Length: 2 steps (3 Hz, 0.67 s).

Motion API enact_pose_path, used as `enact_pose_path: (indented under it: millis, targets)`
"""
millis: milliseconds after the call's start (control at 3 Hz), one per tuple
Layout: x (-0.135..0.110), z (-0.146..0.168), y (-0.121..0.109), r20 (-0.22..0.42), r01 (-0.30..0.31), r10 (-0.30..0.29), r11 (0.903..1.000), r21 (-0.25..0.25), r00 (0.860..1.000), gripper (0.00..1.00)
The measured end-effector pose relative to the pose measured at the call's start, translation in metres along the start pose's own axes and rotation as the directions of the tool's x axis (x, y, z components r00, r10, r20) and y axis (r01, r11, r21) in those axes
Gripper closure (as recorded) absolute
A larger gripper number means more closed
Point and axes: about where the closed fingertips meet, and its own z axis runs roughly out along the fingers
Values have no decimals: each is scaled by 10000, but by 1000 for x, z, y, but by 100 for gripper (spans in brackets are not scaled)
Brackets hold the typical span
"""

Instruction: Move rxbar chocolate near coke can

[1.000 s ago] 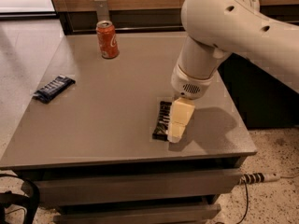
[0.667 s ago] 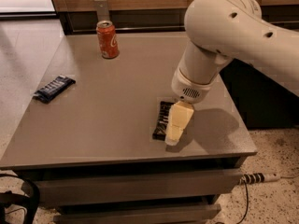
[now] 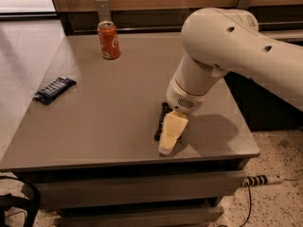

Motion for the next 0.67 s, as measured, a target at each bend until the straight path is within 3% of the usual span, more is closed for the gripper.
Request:
enact_pose_path:
  millis: [333, 667]
  targets:
    - [-10, 13, 3, -31, 347, -348, 9993, -114, 9994, 0]
    - [-7, 26, 0, 148, 433, -429, 9985, -328, 9990, 25]
